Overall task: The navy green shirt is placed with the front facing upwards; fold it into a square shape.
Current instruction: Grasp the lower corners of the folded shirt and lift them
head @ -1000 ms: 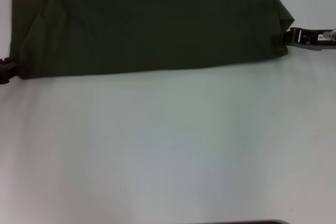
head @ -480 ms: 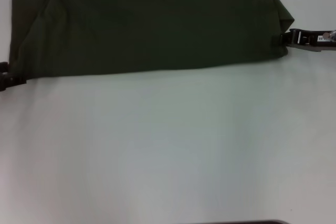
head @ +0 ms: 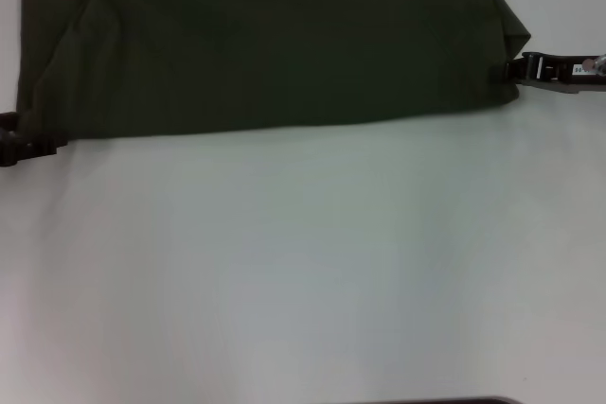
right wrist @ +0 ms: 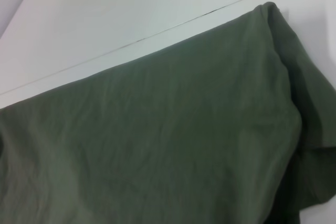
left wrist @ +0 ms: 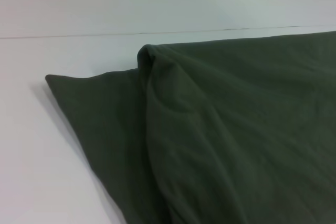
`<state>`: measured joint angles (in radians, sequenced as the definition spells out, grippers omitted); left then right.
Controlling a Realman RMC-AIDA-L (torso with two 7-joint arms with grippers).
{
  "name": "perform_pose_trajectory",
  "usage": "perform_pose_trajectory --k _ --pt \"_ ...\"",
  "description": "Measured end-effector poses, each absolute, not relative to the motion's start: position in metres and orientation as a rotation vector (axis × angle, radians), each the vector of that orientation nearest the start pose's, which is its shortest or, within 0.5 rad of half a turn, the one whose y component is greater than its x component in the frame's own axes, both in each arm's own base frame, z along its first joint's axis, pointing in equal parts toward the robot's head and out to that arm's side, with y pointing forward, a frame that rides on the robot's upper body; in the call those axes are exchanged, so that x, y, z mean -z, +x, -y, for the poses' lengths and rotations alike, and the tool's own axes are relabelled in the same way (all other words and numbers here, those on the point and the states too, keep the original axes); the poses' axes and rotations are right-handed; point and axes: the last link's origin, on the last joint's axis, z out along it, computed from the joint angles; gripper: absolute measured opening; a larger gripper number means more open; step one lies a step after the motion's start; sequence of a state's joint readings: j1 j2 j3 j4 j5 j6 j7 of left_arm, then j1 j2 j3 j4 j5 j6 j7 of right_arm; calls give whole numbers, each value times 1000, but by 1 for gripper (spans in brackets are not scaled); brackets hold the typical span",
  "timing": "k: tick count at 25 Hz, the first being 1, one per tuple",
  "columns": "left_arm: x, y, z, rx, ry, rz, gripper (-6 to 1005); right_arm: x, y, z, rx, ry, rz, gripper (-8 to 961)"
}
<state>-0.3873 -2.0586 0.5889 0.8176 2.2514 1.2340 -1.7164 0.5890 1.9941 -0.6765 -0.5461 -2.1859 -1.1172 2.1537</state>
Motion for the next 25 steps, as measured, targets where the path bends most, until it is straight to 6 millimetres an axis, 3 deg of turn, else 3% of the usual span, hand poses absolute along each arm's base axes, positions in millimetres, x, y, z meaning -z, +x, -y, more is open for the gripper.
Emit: perform_pose_trajectory --k 9,15,18,25 --pt "-52 -366 -324 225 -2220 1096 856 -20 324 -377 -443 -2086 -1596 12" --pt "-53 -373 -329 161 -2159 1127 684 -21 323 -378 -443 -2087 -1589 12" --pt "-49 -373 -329 127 -2165 1131 515 -21 323 -379 -444 -2087 -1589 12" --pt "-48 -369 -331 127 -2179 1117 378 -21 323 -379 -446 -2085 -1590 12"
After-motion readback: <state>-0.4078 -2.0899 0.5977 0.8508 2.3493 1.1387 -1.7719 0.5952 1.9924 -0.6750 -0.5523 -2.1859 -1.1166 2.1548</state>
